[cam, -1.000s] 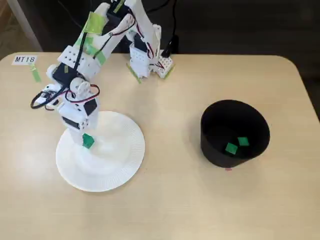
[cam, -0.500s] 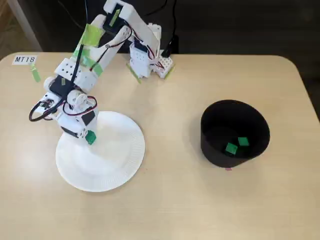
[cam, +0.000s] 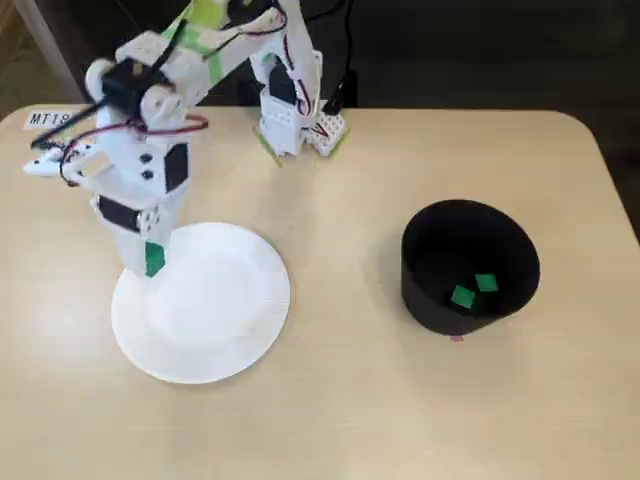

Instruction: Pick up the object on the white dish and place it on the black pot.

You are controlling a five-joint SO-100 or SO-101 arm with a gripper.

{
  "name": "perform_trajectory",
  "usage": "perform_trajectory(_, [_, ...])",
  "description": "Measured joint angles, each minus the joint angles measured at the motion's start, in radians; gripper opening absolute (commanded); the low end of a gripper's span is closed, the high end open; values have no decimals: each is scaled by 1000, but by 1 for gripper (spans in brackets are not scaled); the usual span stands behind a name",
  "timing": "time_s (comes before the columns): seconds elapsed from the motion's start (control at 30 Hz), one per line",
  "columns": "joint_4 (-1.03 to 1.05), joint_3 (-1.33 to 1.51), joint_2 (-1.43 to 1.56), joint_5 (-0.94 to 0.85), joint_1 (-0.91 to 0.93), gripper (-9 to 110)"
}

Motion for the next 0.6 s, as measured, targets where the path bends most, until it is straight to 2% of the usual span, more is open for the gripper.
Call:
perform_trajectory(0.3, [-25,0,267,97,-413,0])
perform_trajectory(0.6, [-104,0,295,83,-853,0])
